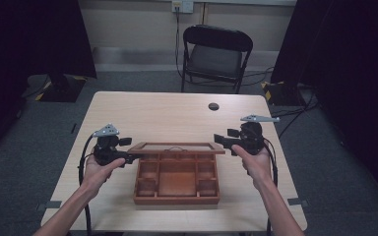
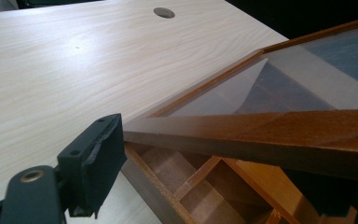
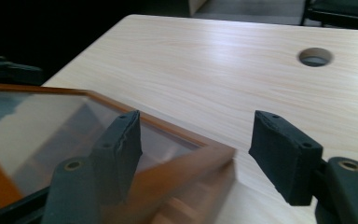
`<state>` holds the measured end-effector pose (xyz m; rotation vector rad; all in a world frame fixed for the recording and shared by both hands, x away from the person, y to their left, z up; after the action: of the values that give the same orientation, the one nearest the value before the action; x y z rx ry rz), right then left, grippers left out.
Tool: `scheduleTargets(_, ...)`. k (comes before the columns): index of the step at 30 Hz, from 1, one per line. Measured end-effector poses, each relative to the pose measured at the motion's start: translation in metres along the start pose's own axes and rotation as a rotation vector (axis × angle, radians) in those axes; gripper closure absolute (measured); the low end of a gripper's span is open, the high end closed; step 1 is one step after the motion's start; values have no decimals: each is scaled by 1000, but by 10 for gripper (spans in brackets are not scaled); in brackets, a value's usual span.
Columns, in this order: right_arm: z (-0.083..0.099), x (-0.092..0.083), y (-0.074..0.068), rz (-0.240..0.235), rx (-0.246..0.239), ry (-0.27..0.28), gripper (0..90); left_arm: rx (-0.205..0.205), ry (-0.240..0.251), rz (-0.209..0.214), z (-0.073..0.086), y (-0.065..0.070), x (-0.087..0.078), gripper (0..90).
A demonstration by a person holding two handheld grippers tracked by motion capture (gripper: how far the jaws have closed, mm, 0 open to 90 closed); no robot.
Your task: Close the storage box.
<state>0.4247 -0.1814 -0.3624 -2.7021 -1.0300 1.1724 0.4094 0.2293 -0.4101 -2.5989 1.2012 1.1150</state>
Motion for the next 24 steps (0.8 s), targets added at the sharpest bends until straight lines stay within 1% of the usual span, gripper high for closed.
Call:
scheduleTargets(1,0,0,0,0,0,0,327,0,-2,-1,1,0,0,165)
scheduleTargets(3,-4,3,-10,-8,-7,10,329,-10,-1,4,3,0,1,158)
scheduleTargets(4,-6,5,-14,-26,-11,18,355,-7,-4,-3,3,0,1,159)
scheduleTargets(5,-8,6,-17,-35,-24,14,413,-12,-2,-6,4,0,1,164)
scheduleTargets(6,-13,6,-22,-65,-30,3,367,-9,-12,-8,6,1,0,166)
scheduleTargets(7,-13,6,-22,-65,-30,3,367,-9,-12,-8,6,1,0,167)
scheduleTargets(8,-15,5,-23,-99,-28,3,394,-13,-10,-12,7,2,1,167)
scheduleTargets(9,-18,3,-31,-117,-56,0,404,-10,-11,-12,8,3,1,171)
scheduleTargets(10,-19,4,-34,-130,-66,-9,418,-6,-18,-13,9,3,1,174)
scheduleTargets(11,-19,4,-34,-130,-66,-9,418,-6,-18,-13,9,3,1,174)
scheduleTargets(12,-20,4,-39,-151,-81,-19,438,-4,-18,-12,9,3,1,174)
scheduleTargets(13,-20,4,-45,-162,-97,-26,447,2,-22,-11,10,3,1,174)
scheduleTargets(14,-21,6,-54,-191,-126,-45,461,-6,-15,-3,10,4,1,176)
scheduleTargets(15,-21,7,-61,-212,-143,-52,471,0,-20,-6,10,4,1,176)
scheduleTargets(17,-22,8,-71,-229,-167,-68,494,0,-16,-9,10,5,1,181)
scheduleTargets(18,-22,8,-75,-245,-176,-73,516,0,-14,-5,10,5,1,183)
scheduleTargets(19,-22,8,-75,-245,-176,-73,516,0,-14,-5,10,5,1,182)
scheduleTargets(20,-24,8,-82,-279,-194,-70,561,7,-14,2,10,6,1,184)
scheduleTargets(22,-25,9,-88,-300,-213,-80,595,11,-10,7,11,7,0,196)
scheduleTargets(23,-25,9,-88,-300,-213,-80,595,11,-10,7,11,7,0,199)
scheduleTargets(24,-25,11,-91,-323,-218,-90,606,4,-3,14,10,8,0,199)
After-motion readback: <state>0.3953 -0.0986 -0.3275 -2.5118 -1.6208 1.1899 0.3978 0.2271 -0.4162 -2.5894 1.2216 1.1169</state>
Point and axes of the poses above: each handheld gripper's, and its own axes: x roughly forward along the jaws, z roughly out of its underside, y roughly to its right, the point moved 1 cm from there along x, roughly forward along the jaws, and after that the axes turned 10 degrees about -y, right-handed, at the moved point
